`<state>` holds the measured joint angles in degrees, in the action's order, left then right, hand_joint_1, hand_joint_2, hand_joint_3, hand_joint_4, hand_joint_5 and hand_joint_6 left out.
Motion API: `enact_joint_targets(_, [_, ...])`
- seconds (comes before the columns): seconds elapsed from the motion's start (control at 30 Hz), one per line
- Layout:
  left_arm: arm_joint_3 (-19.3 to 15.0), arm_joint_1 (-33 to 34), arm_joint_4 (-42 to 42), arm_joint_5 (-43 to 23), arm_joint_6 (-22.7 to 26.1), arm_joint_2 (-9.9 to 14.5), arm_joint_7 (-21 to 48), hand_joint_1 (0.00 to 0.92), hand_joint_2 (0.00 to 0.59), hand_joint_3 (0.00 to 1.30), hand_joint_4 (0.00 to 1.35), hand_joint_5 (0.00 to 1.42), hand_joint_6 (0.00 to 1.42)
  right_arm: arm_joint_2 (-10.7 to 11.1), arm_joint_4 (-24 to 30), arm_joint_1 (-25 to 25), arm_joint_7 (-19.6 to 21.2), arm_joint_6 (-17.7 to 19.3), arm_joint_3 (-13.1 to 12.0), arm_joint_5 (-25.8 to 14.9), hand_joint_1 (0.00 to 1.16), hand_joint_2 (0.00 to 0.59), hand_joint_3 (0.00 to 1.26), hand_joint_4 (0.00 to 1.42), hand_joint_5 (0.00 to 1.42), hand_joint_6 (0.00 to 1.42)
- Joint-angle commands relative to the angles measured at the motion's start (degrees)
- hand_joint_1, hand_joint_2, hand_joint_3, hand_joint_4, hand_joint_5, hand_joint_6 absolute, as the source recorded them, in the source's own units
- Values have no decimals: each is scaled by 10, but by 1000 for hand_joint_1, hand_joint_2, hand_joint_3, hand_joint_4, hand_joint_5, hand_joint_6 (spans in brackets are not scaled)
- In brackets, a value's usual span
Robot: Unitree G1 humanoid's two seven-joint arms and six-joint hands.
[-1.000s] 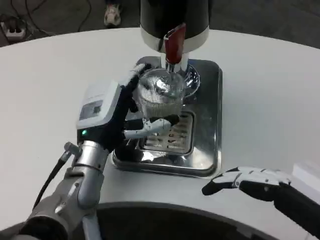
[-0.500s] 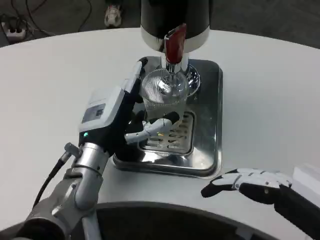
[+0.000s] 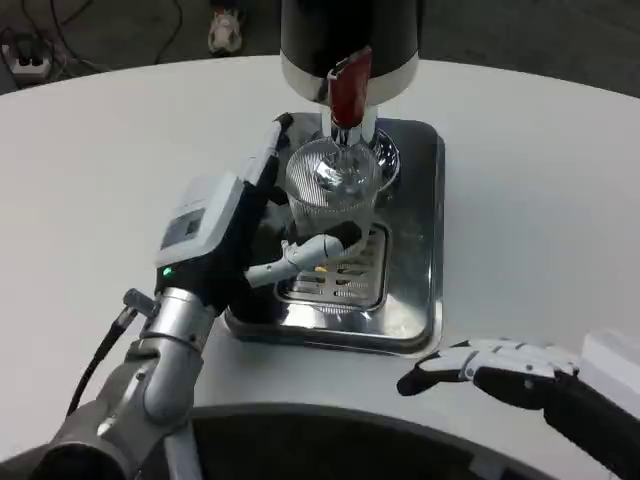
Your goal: Grasp the cup under the faucet to collect the drink, then remove the cup.
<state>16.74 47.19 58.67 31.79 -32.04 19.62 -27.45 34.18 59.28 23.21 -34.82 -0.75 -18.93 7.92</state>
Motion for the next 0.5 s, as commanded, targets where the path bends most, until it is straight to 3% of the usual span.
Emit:
enact_joint_targets(0.03, [-16, -32, -27, -8, 0, 6, -17, 30, 1, 0, 62, 430, 514, -3, 7, 3, 7, 3, 3, 3, 506, 439, 299, 207, 155, 128])
enact_joint_targets(0.17, [-25, -55, -53, -6, 7, 6, -27, 0, 0, 0, 63, 417, 503, -3, 7, 2, 7, 2, 6, 5, 506, 440, 299, 207, 155, 128])
enact_joint_targets(0.33, [-60, -118, -131, -34, 16, -1, -23, 0, 4, 0, 58, 319, 398, -6, 7, -3, 6, -1, 14, 12, 506, 440, 299, 207, 155, 128])
enact_joint_targets(0.5, [-103, -182, -283, -127, 6, -1, 69, 0, 25, 6, 35, 194, 212, -10, 7, -6, 5, -5, 23, 18, 506, 440, 299, 207, 155, 128])
